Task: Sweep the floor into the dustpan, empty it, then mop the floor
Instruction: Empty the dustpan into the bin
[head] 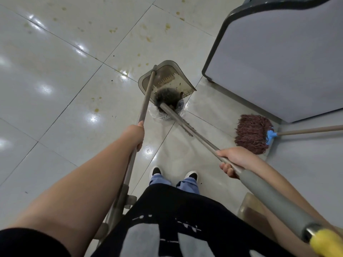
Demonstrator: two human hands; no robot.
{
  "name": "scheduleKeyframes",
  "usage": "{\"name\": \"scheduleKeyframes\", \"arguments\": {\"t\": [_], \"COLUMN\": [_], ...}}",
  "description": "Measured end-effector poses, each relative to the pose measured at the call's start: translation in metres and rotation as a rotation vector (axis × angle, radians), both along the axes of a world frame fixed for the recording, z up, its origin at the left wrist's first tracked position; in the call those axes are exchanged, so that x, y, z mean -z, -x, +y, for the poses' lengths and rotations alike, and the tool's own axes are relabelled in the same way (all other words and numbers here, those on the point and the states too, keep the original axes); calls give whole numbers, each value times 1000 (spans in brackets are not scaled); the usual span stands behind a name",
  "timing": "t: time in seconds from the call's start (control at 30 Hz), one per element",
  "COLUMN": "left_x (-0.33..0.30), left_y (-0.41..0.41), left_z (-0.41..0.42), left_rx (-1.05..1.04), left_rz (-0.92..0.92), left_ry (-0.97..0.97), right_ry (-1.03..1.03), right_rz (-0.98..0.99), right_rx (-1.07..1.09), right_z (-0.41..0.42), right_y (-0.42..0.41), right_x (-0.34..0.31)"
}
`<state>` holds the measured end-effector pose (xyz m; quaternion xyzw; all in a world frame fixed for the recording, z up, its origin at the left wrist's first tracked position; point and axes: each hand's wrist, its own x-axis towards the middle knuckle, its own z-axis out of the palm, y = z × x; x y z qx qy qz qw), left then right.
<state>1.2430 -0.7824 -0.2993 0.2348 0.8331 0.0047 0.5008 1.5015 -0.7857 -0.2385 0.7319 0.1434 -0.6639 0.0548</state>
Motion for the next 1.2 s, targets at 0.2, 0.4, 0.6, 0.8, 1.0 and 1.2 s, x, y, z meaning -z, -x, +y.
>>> {"name": "scheduleKeyframes", "arguments": {"t": [0.2, 0.4, 0.6, 0.8, 1.0, 1.2], "left_x": [1, 0, 2, 4, 3, 2], "left_y": [-3, -9, -6, -3, 0, 1], "left_z": [-4, 1, -2, -1, -2, 8], "left_rx": [-7, 9, 69, 74, 114, -55], "left_rz": [-14, -30, 7, 51, 29, -95], "left_ry": [3, 48, 40, 2, 55, -27], "right_ry": [-158, -204, -65, -66, -235, -298], "right_rz": [-38, -97, -72, -20, -50, -150], "right_rx": [147, 40, -159, -111, -67, -329], "right_z": [-10, 18, 40, 22, 21, 29], "right_y": [-17, -9, 30, 20, 12, 24], "right_x": [-23, -6, 17, 4, -27, -22]}}
